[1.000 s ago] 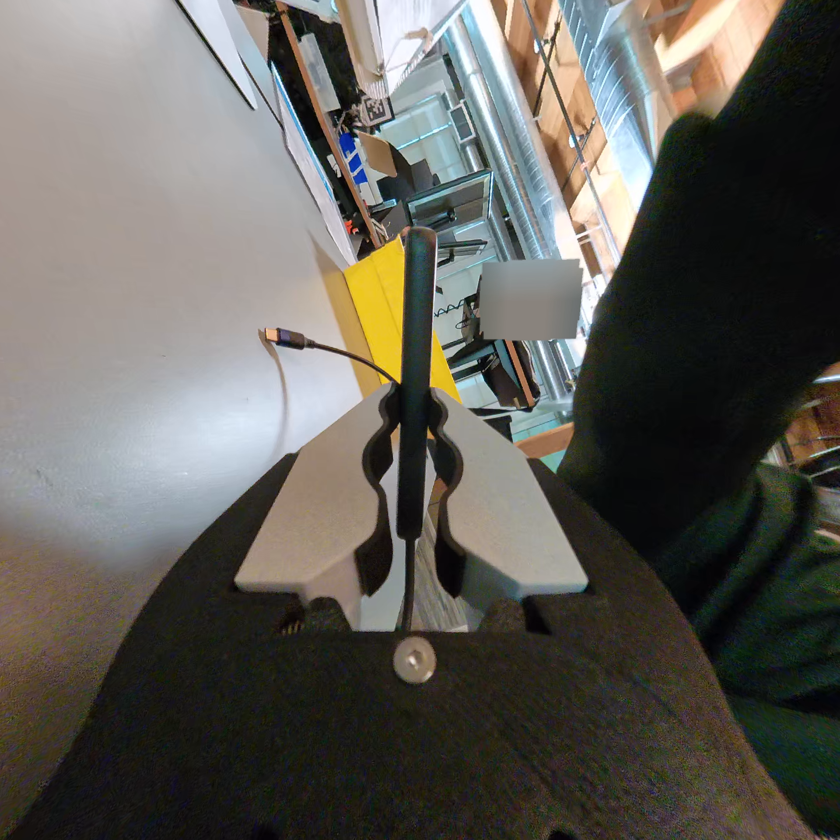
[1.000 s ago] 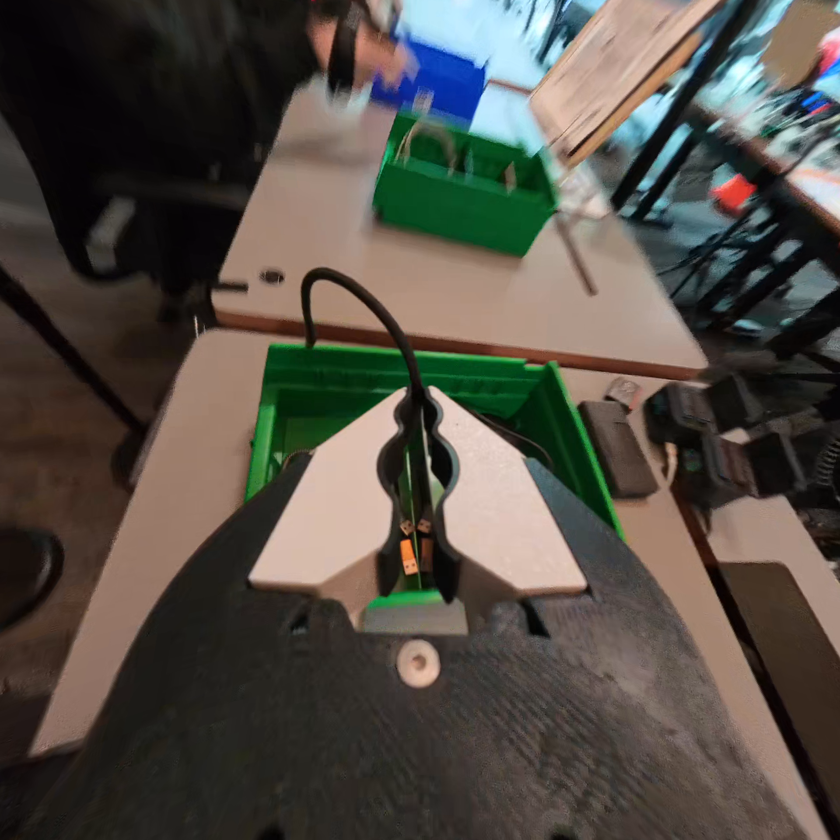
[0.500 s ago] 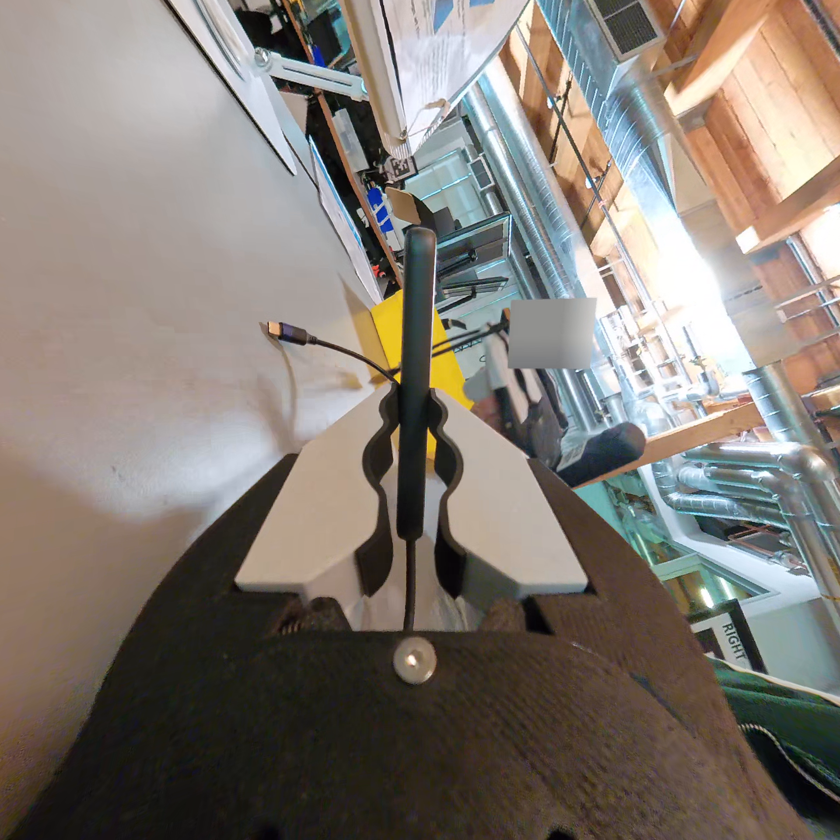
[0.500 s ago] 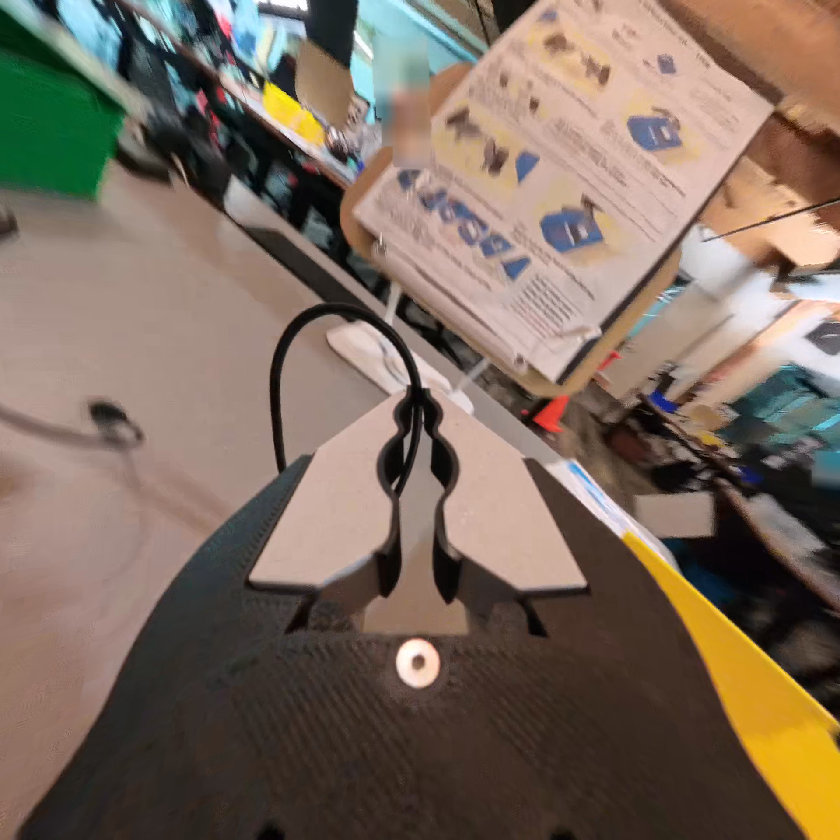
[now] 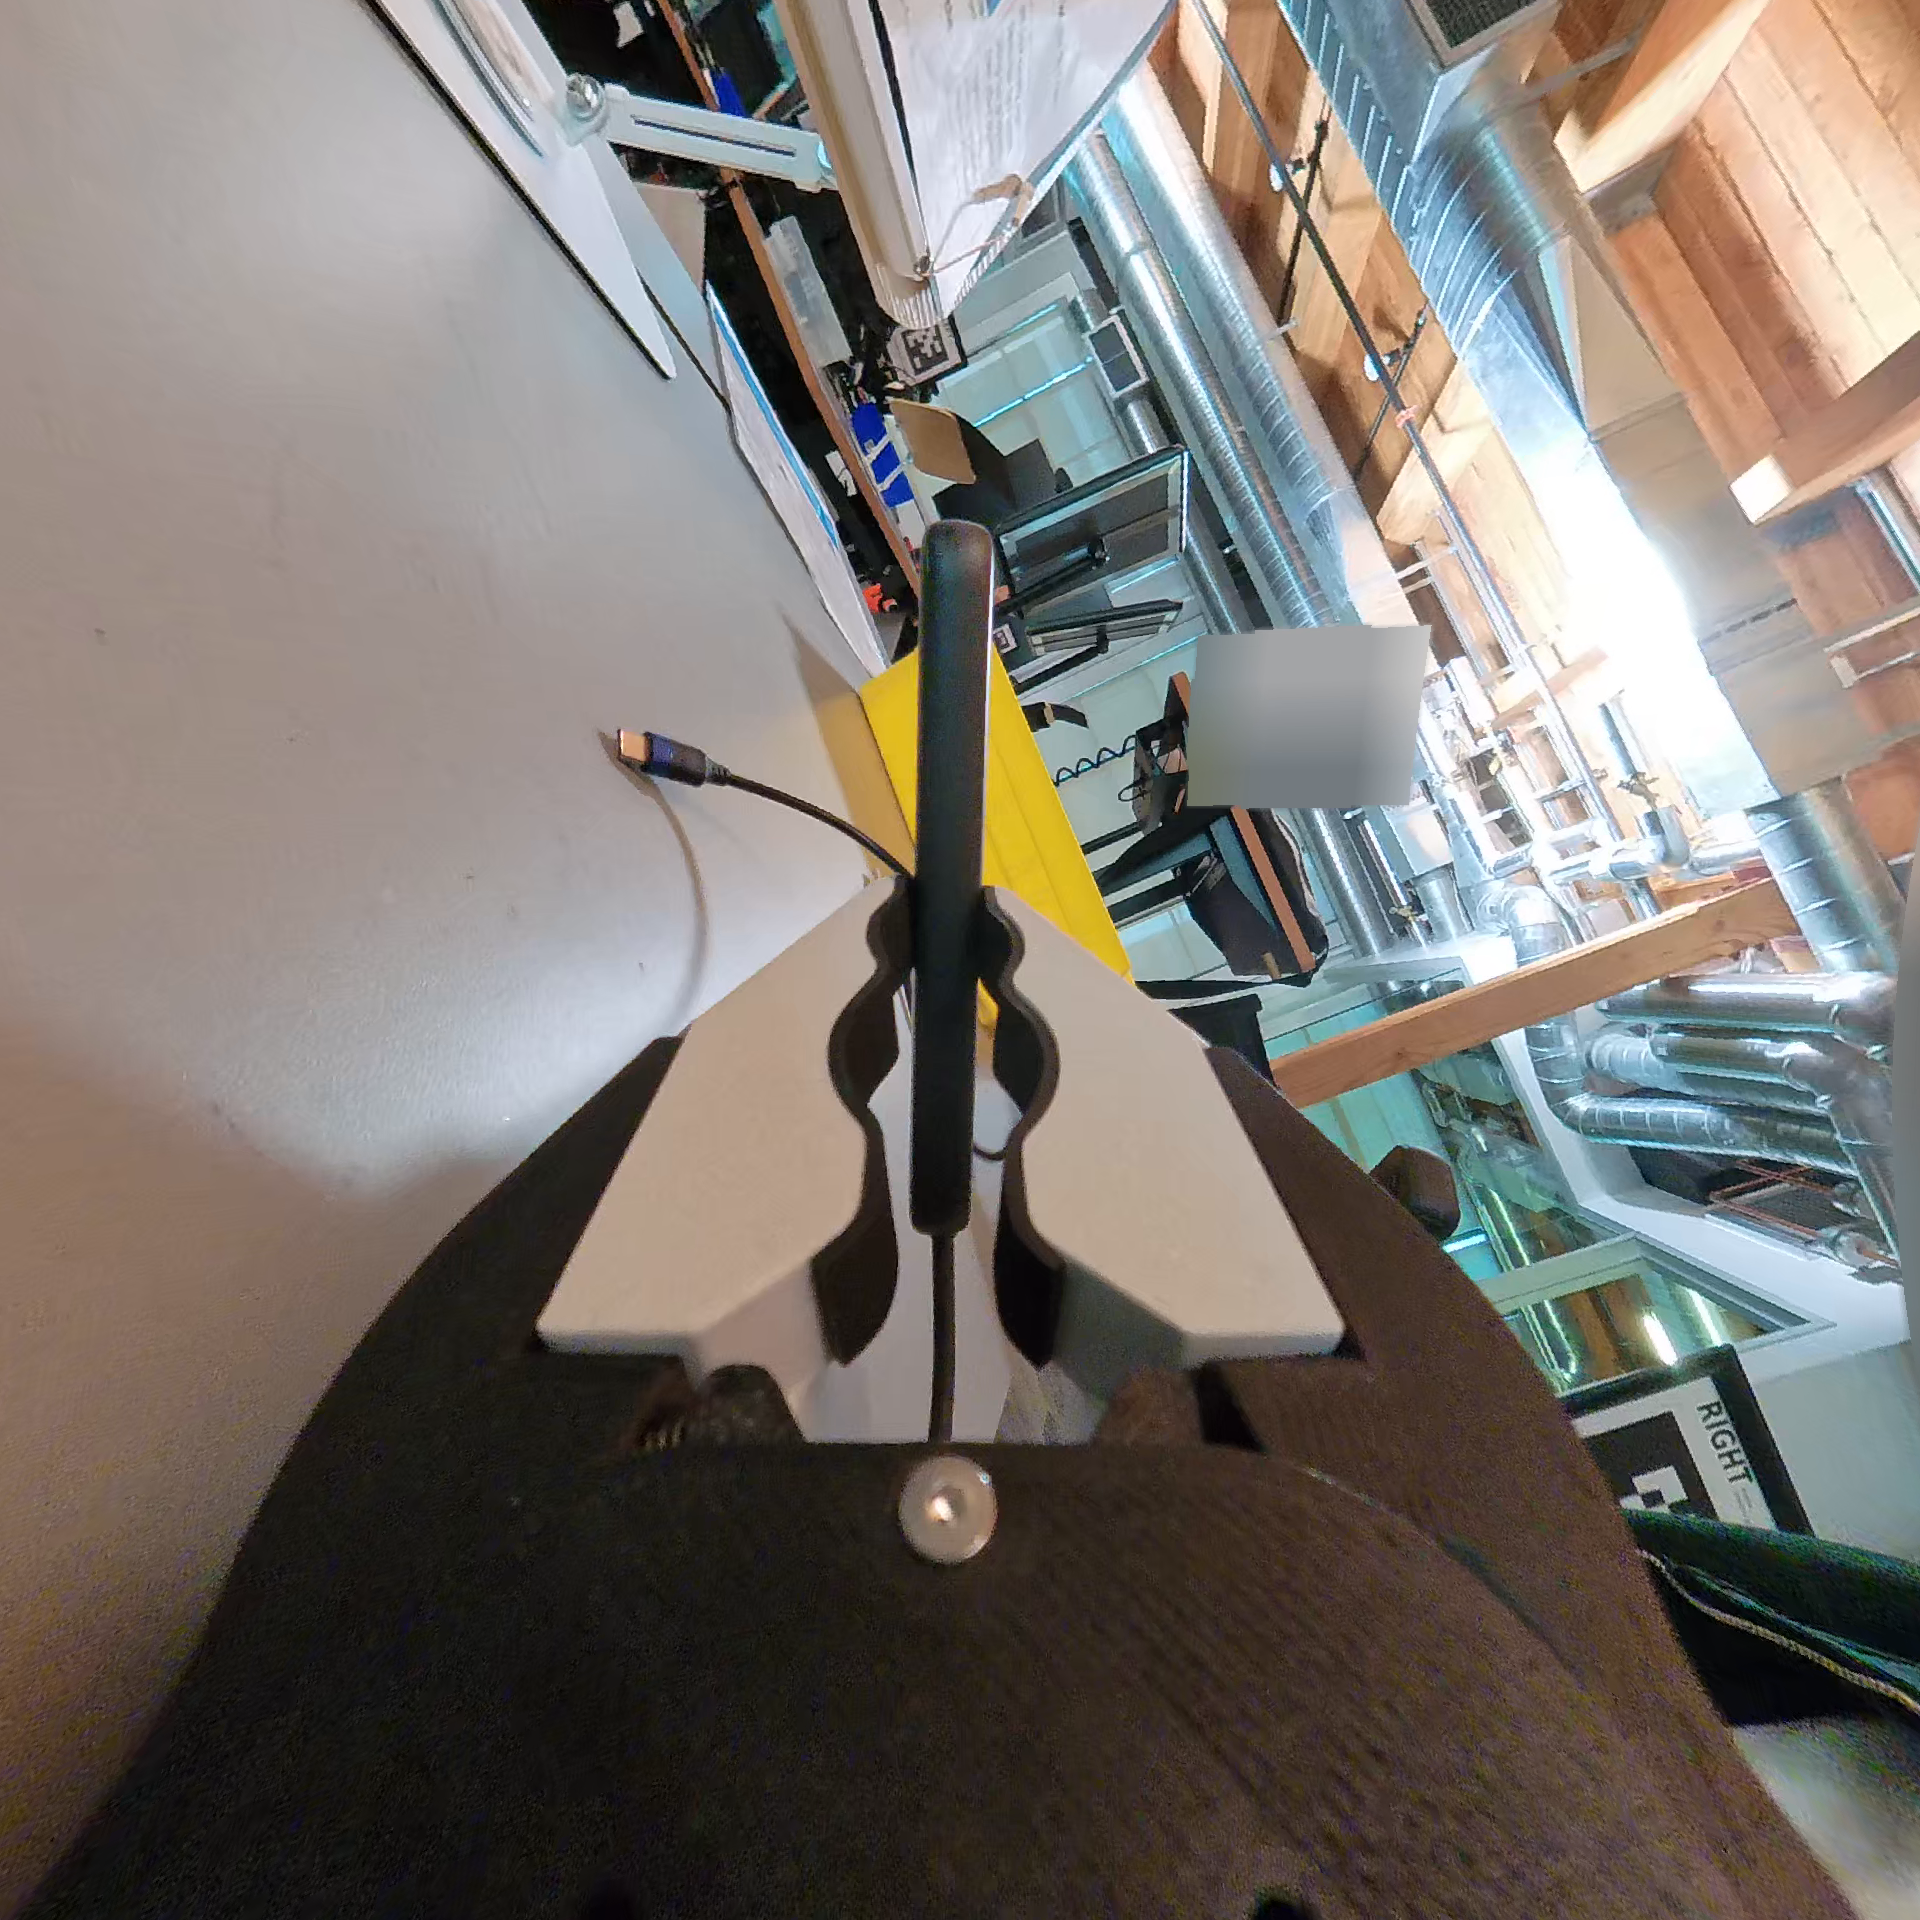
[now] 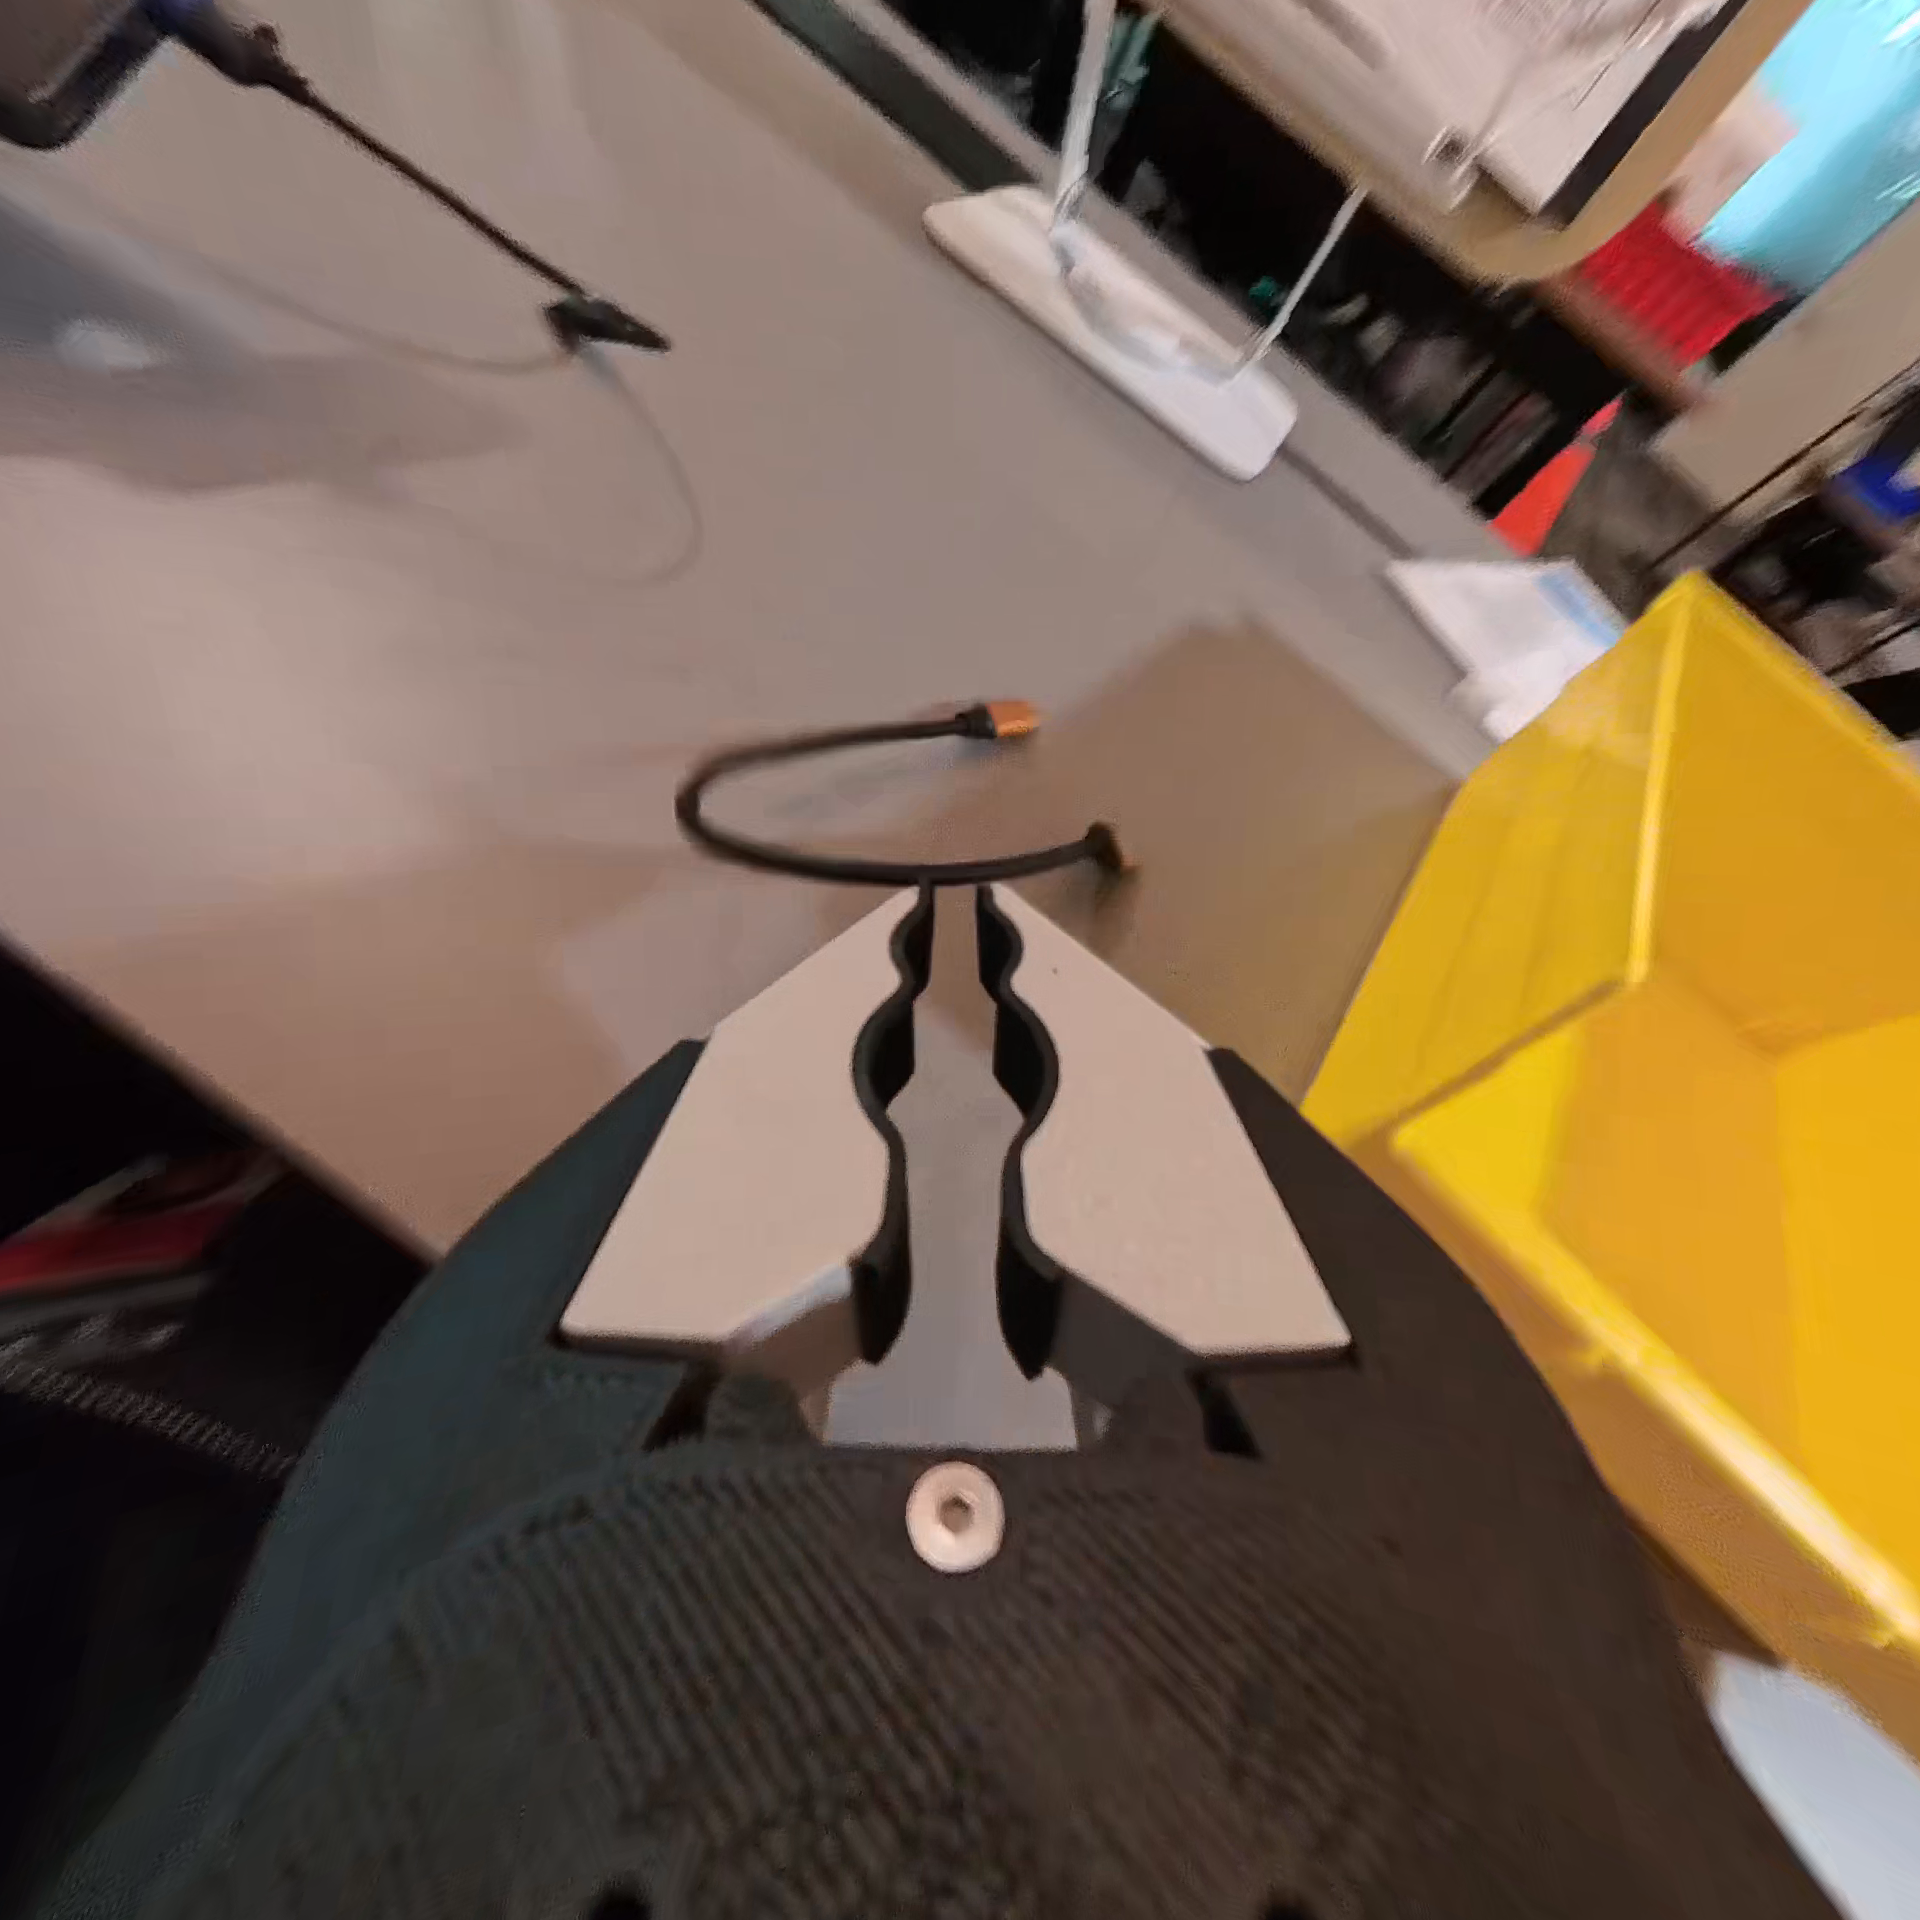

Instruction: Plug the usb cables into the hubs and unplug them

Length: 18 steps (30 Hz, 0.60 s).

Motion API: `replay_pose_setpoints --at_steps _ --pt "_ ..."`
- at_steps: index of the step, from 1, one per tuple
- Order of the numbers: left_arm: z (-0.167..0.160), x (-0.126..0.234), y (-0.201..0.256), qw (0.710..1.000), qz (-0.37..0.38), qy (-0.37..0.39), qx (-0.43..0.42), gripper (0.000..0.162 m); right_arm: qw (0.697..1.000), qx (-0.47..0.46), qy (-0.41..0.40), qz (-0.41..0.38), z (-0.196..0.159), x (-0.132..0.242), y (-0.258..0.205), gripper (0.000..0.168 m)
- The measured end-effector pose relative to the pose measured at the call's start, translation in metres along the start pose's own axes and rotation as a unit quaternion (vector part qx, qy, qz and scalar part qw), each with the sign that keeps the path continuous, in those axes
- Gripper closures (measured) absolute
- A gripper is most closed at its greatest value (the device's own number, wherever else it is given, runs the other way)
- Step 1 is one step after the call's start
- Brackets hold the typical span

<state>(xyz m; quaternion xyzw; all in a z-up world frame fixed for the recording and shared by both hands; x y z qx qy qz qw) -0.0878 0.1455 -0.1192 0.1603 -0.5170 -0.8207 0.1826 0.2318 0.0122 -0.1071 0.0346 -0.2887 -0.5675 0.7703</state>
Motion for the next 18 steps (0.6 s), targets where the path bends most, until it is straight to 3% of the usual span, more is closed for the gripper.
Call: replay_pose_setpoints --at_steps 6,13,18 --pt "-0.005 -0.003 0.005 0.999 -0.01 -0.025 -0.023 0.153 0.996 -0.093 -0.015 -0.004 -0.013 0.021 0.016 0.154" --pt "-0.013 -0.008 0.009 0.998 -0.022 -0.047 -0.026 0.153 0.986 -0.124 -0.088 -0.071 -0.013 -0.036 0.018 0.144" --pt "-0.014 -0.008 0.009 0.998 -0.028 -0.053 -0.02 0.153 0.964 -0.211 -0.153 -0.05 -0.012 -0.063 0.028 0.136"
Point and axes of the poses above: each gripper's, where its closed fingertips meet, x back along the fingers, z out of its top, y = z × x across the jaws, the point moved 8 cm from there along x, back along the fingers, and after that the axes turned 1 degree about y, right-handed, at the moved point
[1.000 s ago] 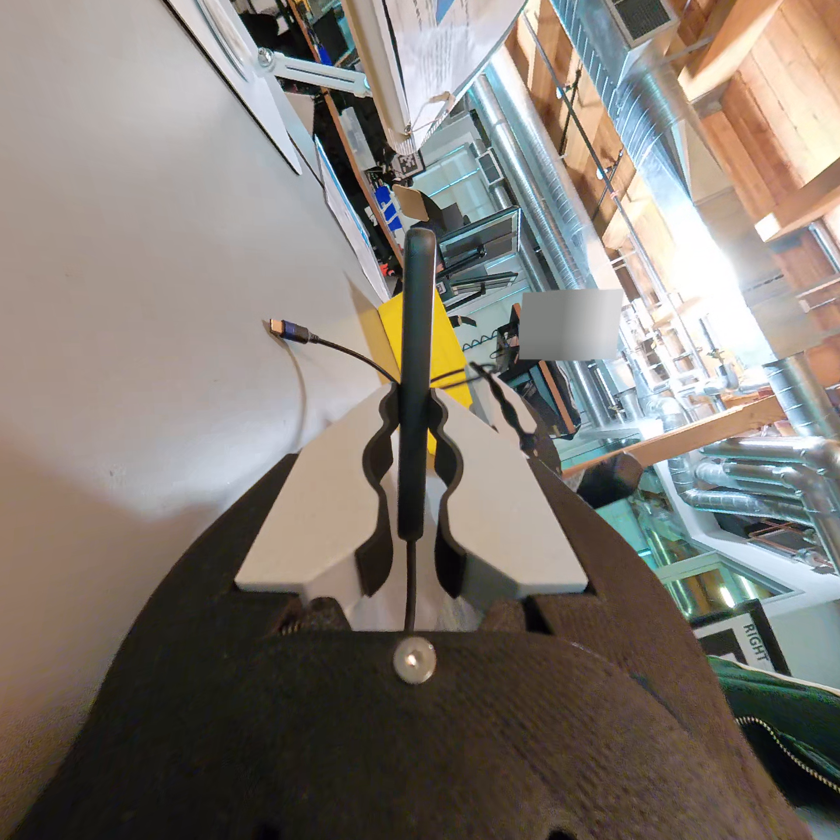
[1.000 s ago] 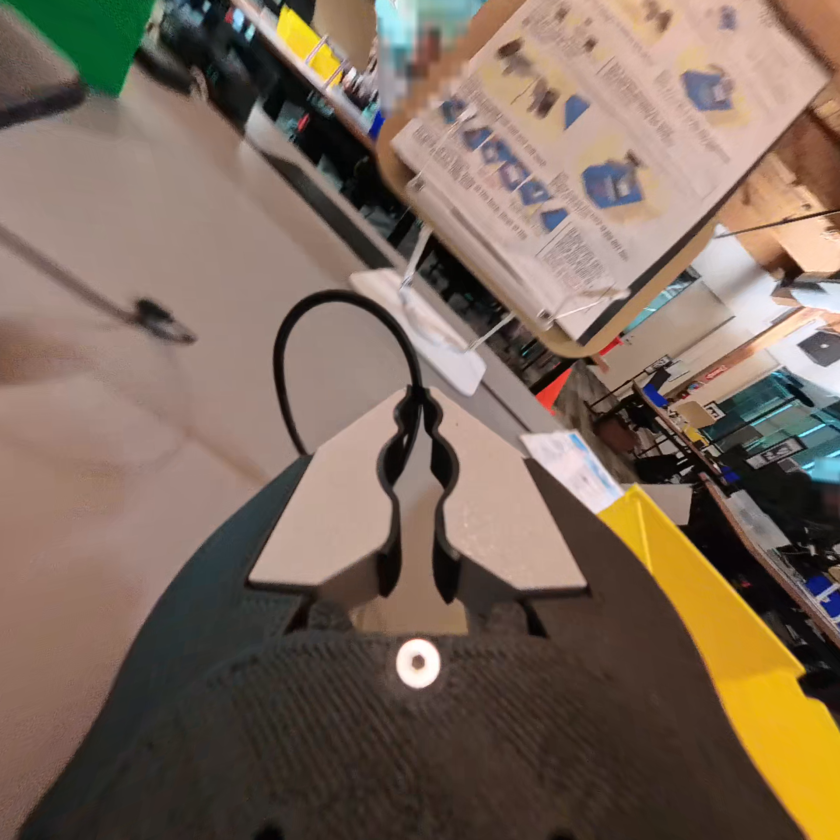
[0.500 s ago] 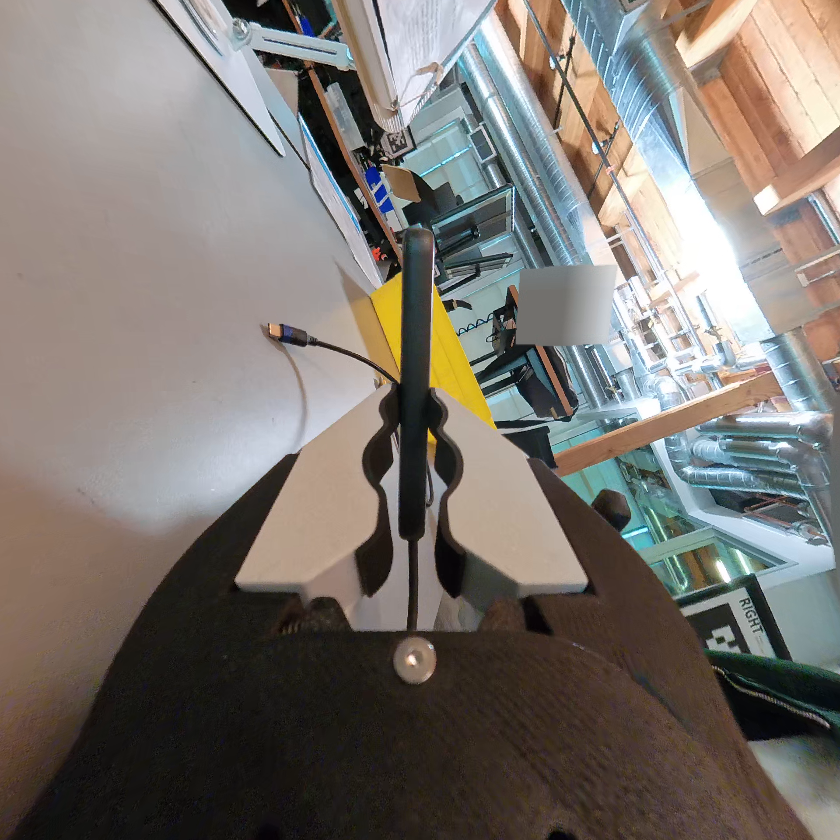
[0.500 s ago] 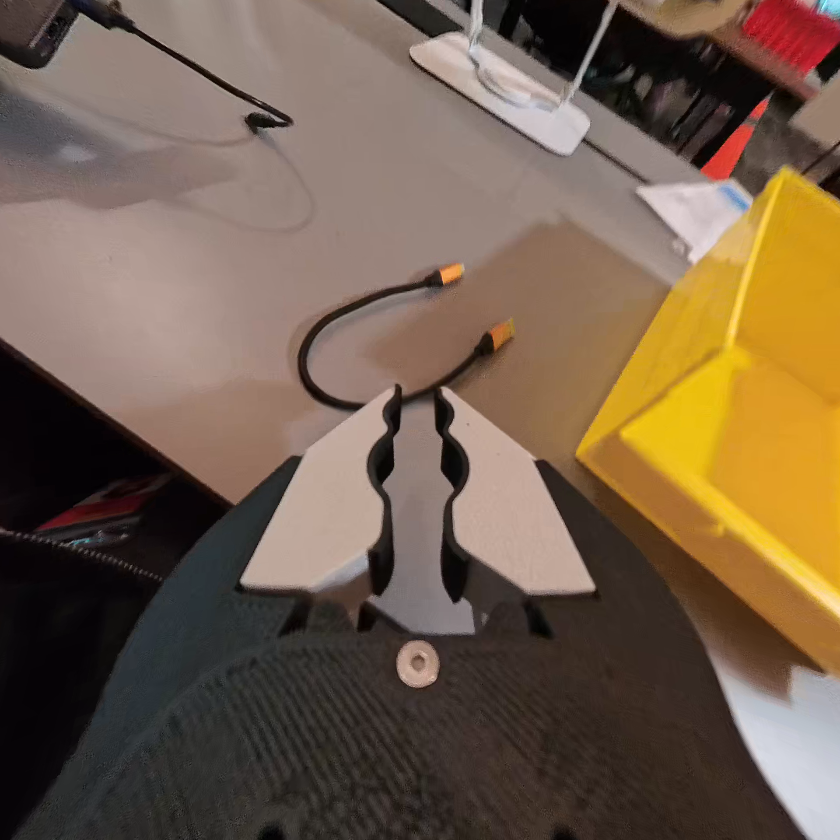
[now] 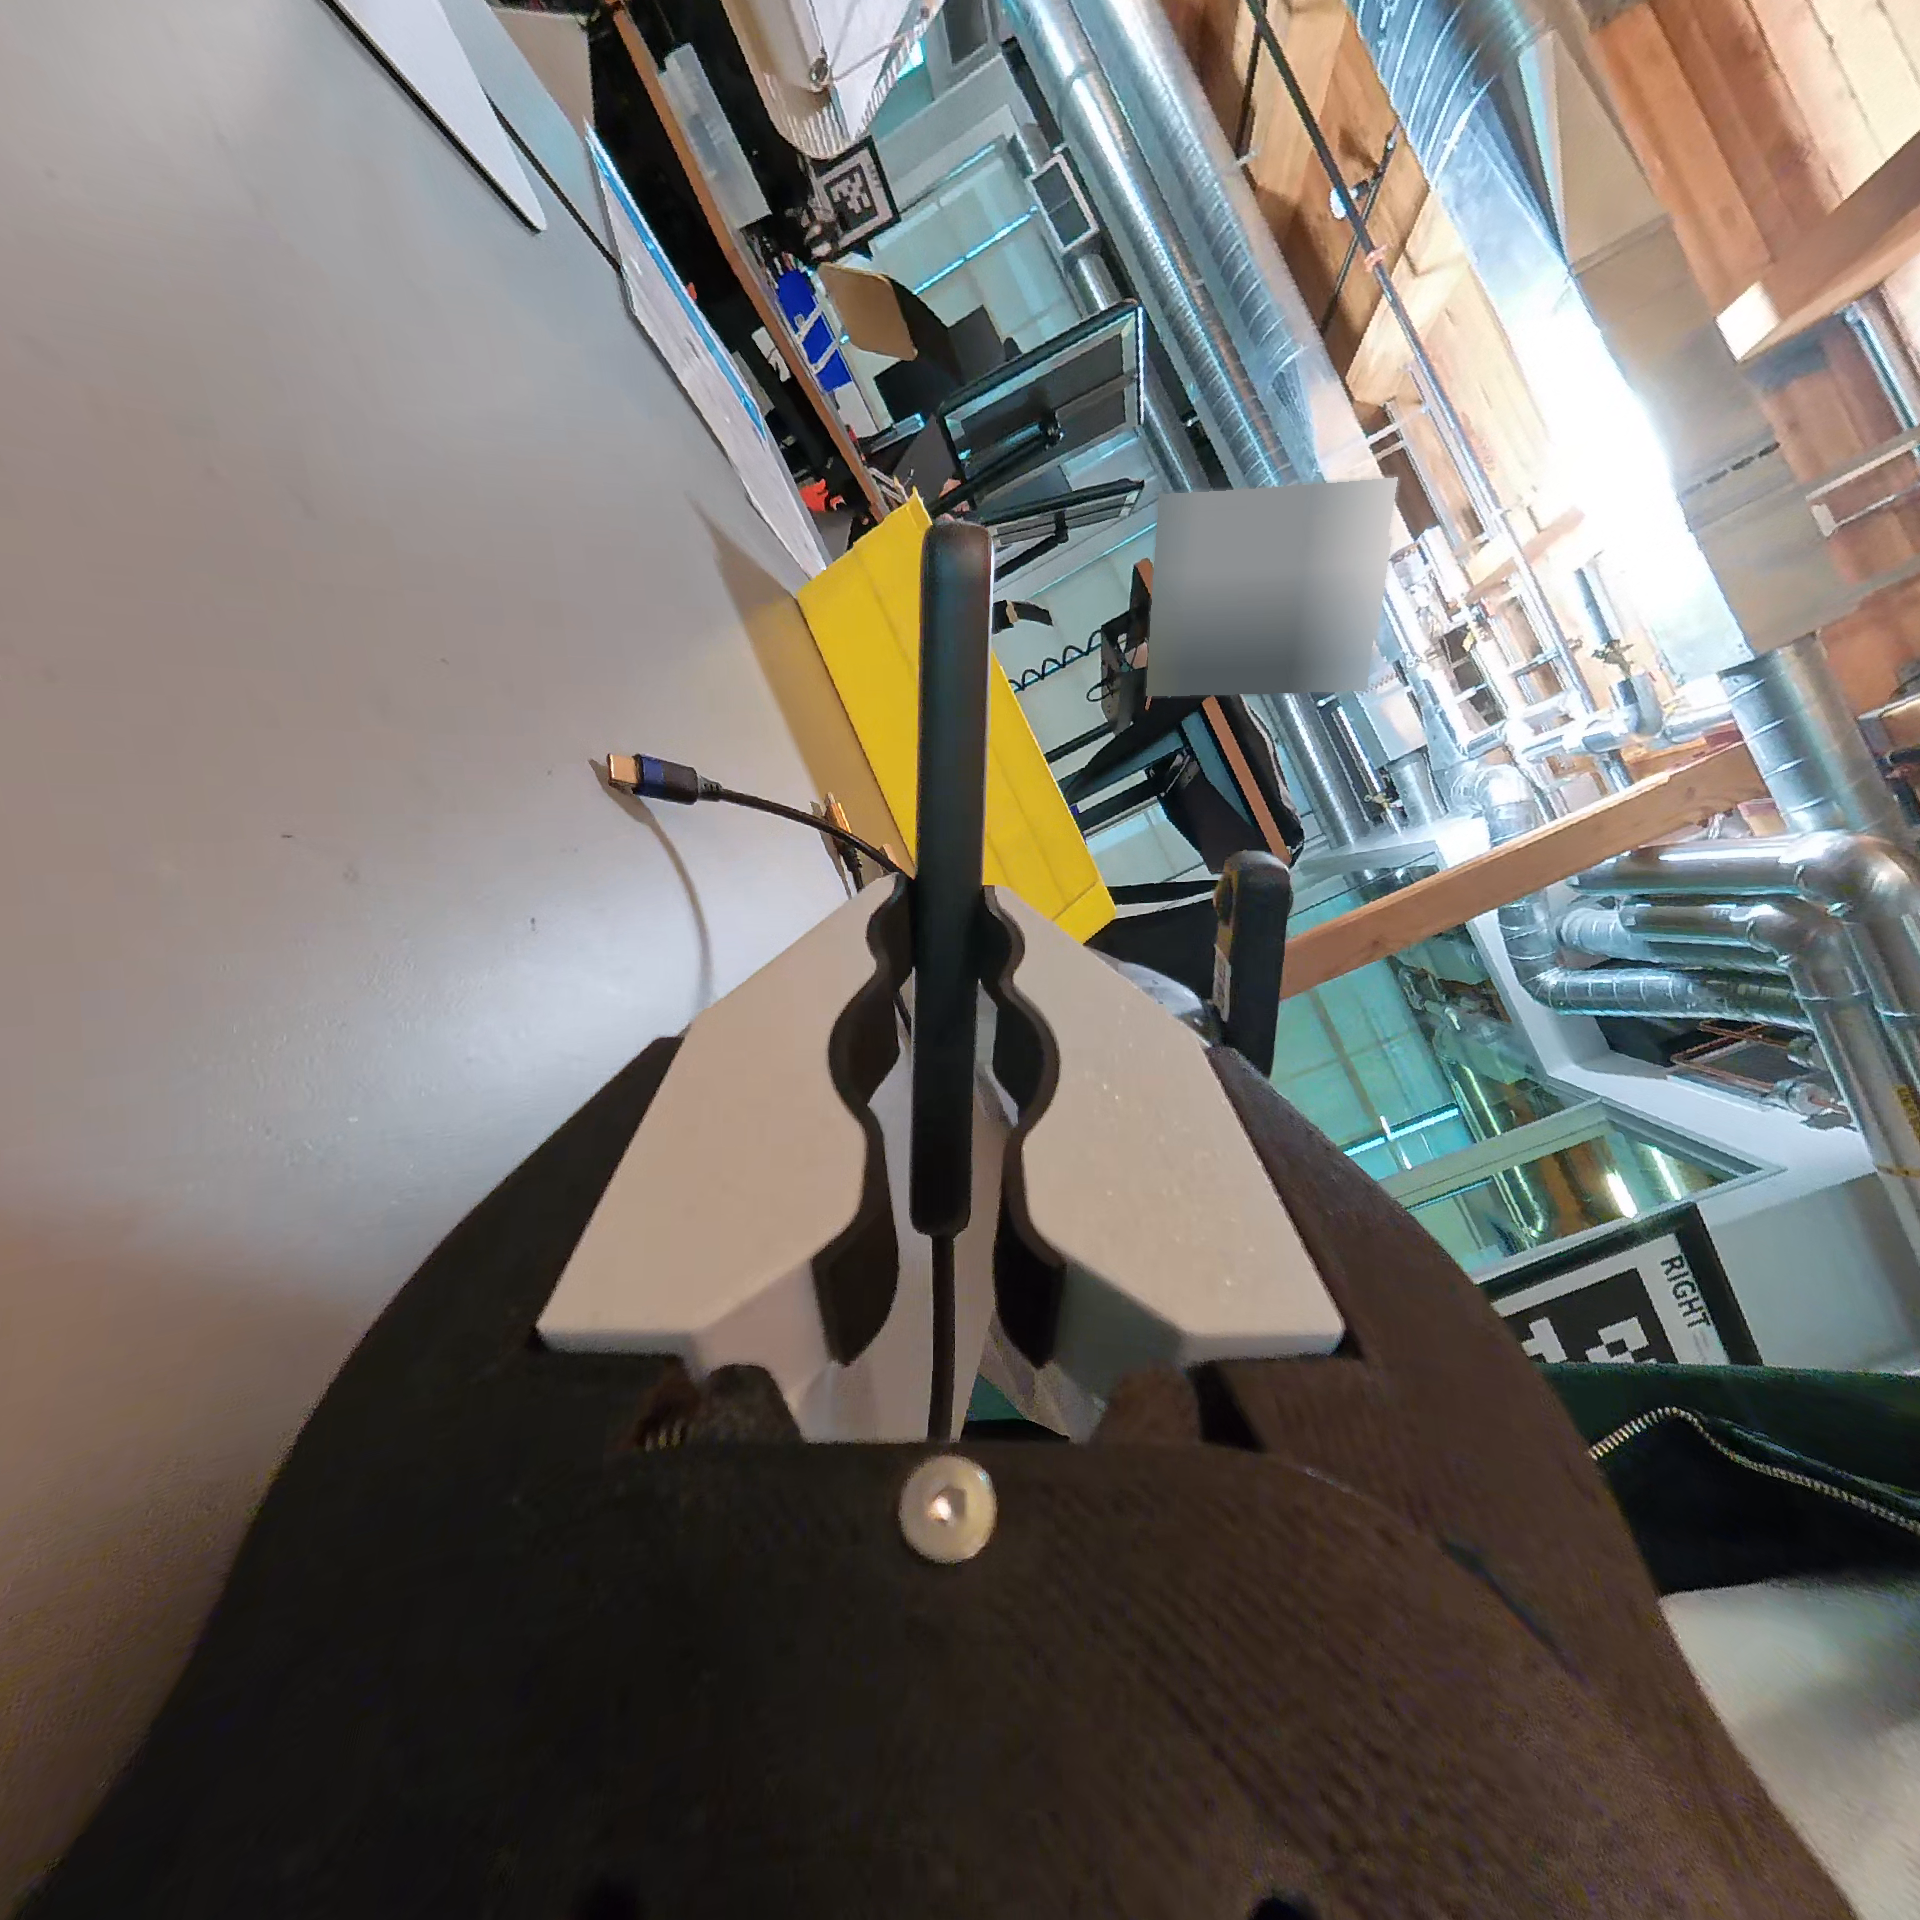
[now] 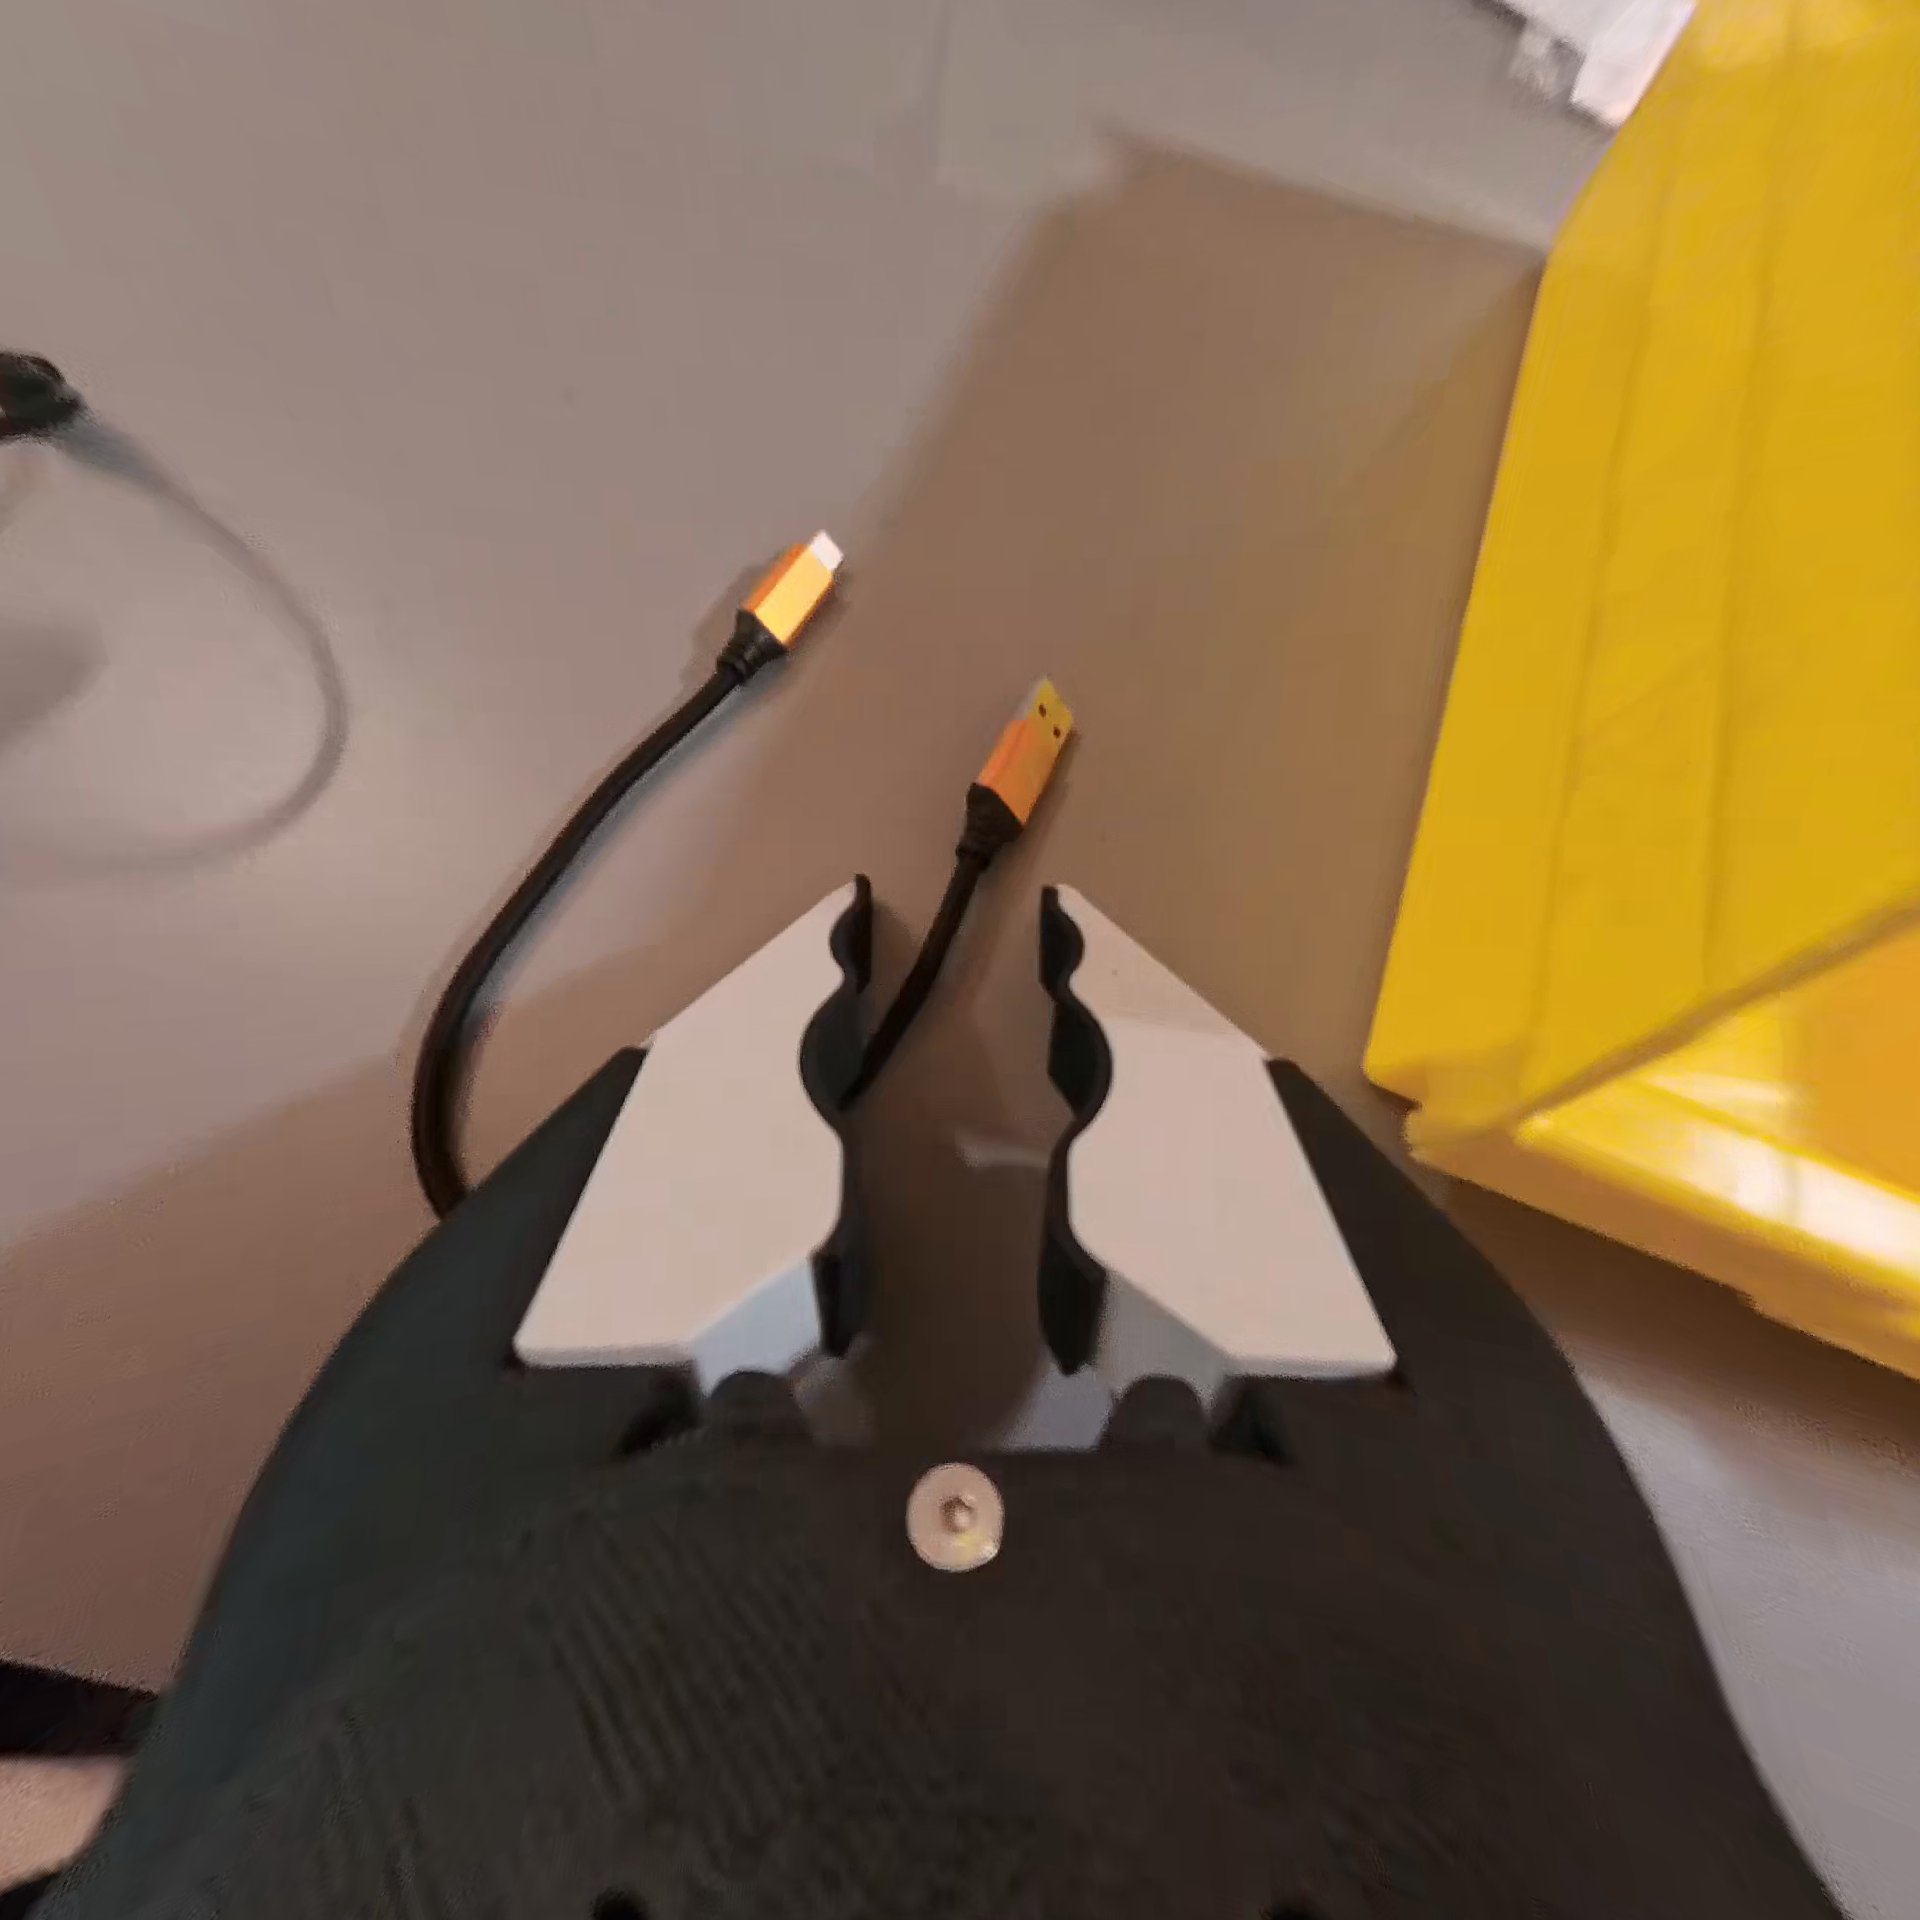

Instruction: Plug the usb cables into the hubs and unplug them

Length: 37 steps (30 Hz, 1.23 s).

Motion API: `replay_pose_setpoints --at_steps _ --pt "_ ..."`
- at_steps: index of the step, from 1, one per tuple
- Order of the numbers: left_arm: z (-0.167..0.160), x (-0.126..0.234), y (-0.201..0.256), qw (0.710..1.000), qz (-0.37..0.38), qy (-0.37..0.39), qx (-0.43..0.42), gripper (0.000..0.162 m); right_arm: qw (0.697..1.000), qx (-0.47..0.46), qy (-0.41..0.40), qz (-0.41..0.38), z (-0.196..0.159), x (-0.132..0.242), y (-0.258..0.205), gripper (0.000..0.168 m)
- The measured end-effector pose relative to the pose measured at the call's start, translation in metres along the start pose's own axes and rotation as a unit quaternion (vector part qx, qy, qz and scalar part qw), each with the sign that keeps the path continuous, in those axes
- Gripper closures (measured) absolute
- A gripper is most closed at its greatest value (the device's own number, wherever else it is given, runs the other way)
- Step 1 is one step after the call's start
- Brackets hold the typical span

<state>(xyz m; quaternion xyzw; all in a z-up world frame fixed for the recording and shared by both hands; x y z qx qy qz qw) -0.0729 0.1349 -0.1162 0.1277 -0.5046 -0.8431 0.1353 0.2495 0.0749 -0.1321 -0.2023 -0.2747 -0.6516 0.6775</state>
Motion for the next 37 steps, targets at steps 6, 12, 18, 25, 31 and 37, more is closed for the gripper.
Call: replay_pose_setpoints --at_steps 6,12,18,25,31,37 --pt "-0.001 -0.001 0.002 1.0 -0.007 -0.006 -0.003 0.154 0.989 0.074 0.078 0.099 0.018 0.003 -0.016 0.15" --pt "-0.006 -0.005 0.009 0.999 -0.042 -0.019 -0.005 0.153 0.872 0.32 0.366 0.063 0.033 0.074 -0.061 0.163" --pt "-0.014 -0.01 0.017 0.996 -0.072 -0.053 -0.018 0.153 0.842 0.331 0.414 0.098 0.032 0.09 -0.077 0.164" --pt "-0.015 -0.012 0.019 0.993 -0.103 -0.061 0.004 0.154 0.832 0.272 0.451 0.173 0.038 0.111 -0.082 0.163" --pt "-0.016 -0.014 0.019 0.987 -0.137 -0.061 0.054 0.154 0.845 0.224 0.42 0.244 0.037 0.106 -0.084 0.163" --pt "-0.012 -0.011 0.029 0.965 -0.238 -0.041 0.104 0.153 0.827 0.001 0.377 0.417 0.046 0.103 -0.063 0.163"
Point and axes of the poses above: each gripper's, where its closed fingertips meet, x back along the fingers, z out of its top, y = z × x across the jaws, the point moved 8 cm from there along x, back along the fingers, and after that the axes turned 1 degree about y, right-handed, at the moved point
